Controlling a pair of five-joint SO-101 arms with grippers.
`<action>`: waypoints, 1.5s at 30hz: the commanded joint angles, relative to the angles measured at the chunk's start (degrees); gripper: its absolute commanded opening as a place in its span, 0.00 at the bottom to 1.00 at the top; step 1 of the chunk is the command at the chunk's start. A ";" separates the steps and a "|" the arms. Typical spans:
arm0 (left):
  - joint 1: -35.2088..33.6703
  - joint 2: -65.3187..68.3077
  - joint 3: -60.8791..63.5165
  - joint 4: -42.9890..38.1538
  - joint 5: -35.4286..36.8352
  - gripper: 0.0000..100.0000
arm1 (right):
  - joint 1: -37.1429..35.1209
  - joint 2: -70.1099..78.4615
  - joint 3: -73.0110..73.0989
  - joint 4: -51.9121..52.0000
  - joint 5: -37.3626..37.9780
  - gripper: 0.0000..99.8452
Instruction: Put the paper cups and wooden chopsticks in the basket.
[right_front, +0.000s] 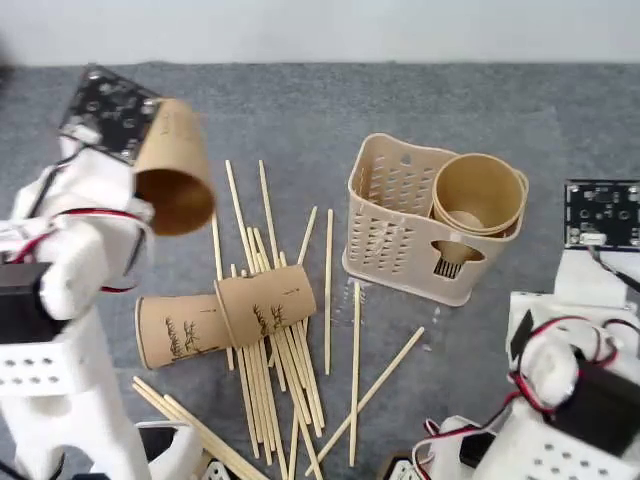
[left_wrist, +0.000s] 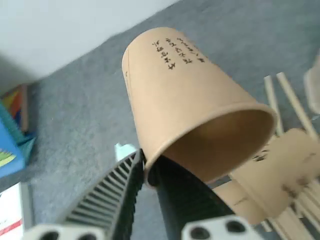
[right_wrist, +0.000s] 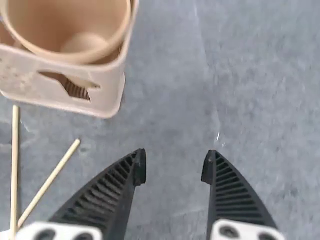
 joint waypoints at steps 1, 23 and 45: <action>7.21 0.00 -2.95 0.62 4.75 0.01 | 3.03 -0.13 2.90 -0.75 0.35 0.20; 41.23 9.32 -13.58 -3.69 16.53 0.01 | 17.01 -0.13 20.92 -13.58 0.00 0.20; 46.33 30.86 -27.65 -6.59 16.35 0.01 | 16.92 -0.13 23.82 -14.73 0.09 0.20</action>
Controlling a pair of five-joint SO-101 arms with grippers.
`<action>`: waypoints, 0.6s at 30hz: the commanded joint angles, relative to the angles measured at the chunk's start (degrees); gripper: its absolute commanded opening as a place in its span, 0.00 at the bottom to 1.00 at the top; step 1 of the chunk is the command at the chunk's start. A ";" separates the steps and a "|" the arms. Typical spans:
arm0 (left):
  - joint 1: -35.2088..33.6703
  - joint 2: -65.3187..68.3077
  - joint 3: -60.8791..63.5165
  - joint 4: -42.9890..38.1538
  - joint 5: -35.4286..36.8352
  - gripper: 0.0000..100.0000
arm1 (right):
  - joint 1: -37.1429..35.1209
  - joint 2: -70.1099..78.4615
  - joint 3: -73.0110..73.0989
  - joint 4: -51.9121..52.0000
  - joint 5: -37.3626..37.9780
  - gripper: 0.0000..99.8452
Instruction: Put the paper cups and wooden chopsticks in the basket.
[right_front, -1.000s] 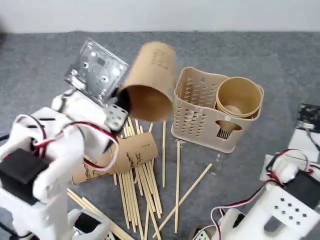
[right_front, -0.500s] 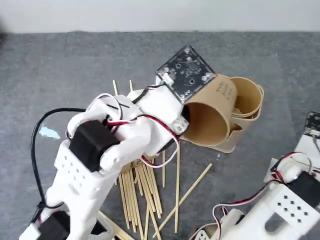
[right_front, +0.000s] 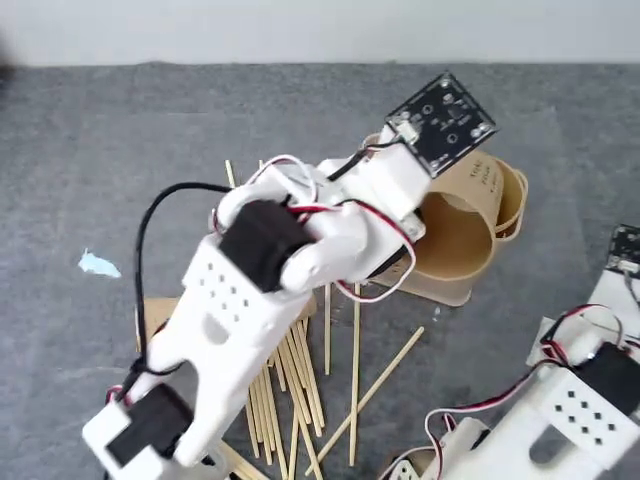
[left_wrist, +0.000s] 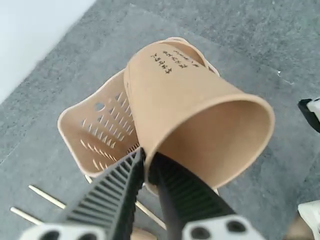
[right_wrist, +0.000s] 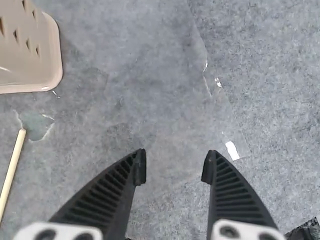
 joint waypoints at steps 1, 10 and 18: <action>0.44 1.67 -3.91 -2.29 0.62 0.01 | 0.57 -1.10 -0.35 -0.92 0.26 0.20; 0.09 5.36 -7.60 -4.75 0.88 0.05 | 0.57 -1.10 -0.35 -0.84 0.35 0.20; -2.20 5.54 -12.00 -6.15 7.21 0.23 | 0.57 -1.10 -0.35 -0.66 0.35 0.20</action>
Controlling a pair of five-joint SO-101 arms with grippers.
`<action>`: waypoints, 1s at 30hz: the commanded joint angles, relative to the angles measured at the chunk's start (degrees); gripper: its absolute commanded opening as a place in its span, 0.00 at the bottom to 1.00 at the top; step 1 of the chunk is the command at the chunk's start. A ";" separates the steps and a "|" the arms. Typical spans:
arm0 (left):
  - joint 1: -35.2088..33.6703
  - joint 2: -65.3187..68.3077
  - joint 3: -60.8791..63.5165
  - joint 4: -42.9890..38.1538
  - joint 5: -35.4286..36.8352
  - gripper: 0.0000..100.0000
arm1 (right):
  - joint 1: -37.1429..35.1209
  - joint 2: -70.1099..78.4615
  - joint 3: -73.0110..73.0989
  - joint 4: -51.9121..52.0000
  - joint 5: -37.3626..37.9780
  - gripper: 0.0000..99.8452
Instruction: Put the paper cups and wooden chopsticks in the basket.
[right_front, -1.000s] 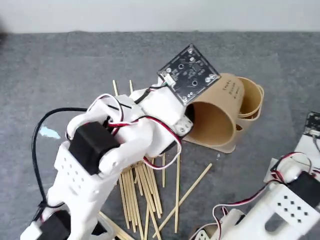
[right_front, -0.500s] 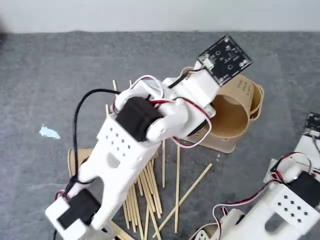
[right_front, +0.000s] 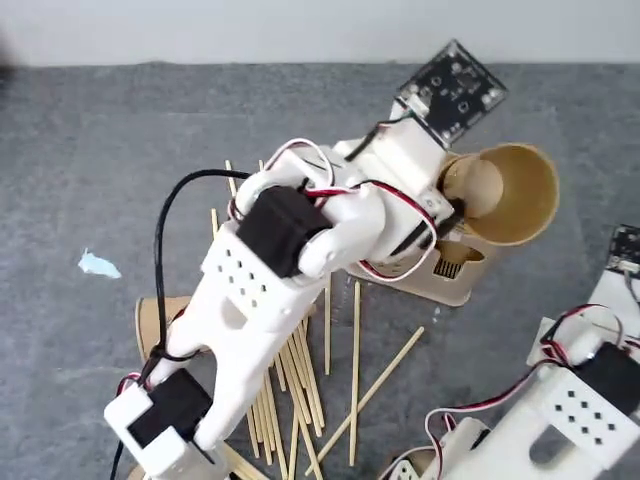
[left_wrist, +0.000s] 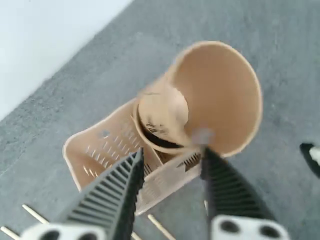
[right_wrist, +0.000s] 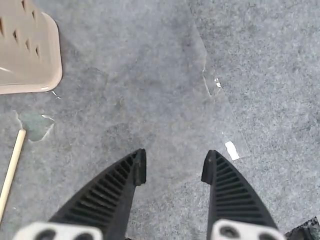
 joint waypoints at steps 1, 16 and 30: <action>-2.11 -0.35 -3.21 -3.08 2.46 0.23 | 0.48 -1.10 -0.35 -0.66 0.35 0.20; -4.31 5.45 -3.47 -10.20 2.73 0.23 | 0.48 -1.10 -0.35 -0.84 0.35 0.20; -7.03 5.63 -9.01 -7.91 2.81 0.23 | 0.40 -1.10 -0.35 -0.75 0.35 0.20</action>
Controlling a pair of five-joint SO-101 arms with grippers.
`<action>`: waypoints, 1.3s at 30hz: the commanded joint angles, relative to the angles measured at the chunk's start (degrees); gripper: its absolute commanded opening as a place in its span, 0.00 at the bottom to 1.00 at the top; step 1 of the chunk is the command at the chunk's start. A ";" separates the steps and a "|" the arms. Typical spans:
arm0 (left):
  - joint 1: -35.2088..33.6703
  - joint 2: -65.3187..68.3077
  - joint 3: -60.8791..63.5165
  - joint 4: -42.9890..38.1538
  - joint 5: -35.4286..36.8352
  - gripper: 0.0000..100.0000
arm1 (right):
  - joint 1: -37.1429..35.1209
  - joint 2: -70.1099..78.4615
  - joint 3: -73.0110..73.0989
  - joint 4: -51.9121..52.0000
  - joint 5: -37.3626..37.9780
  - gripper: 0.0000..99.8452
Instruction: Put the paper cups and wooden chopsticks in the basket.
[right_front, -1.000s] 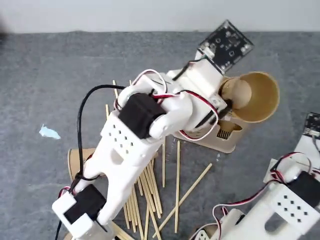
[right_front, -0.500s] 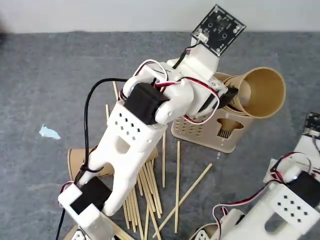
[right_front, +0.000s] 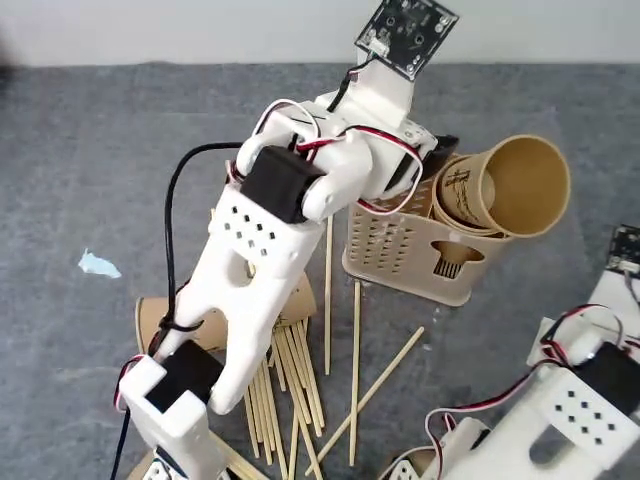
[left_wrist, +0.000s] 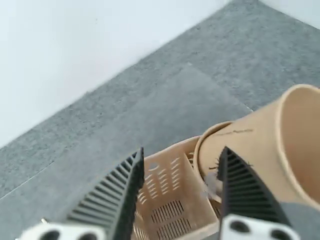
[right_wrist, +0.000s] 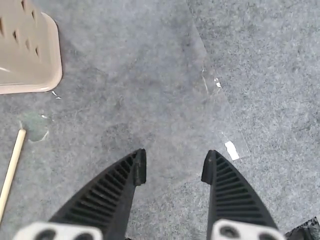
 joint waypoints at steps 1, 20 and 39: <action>1.58 -2.90 -6.20 3.52 0.88 0.23 | 0.48 -1.10 -0.35 -0.75 0.35 0.20; 1.67 -4.04 6.73 -2.64 0.79 0.23 | 0.48 -1.10 -0.35 -0.66 0.35 0.20; -20.84 -9.23 -0.40 20.13 -3.96 0.23 | -1.98 -1.10 -0.79 -0.40 0.53 0.20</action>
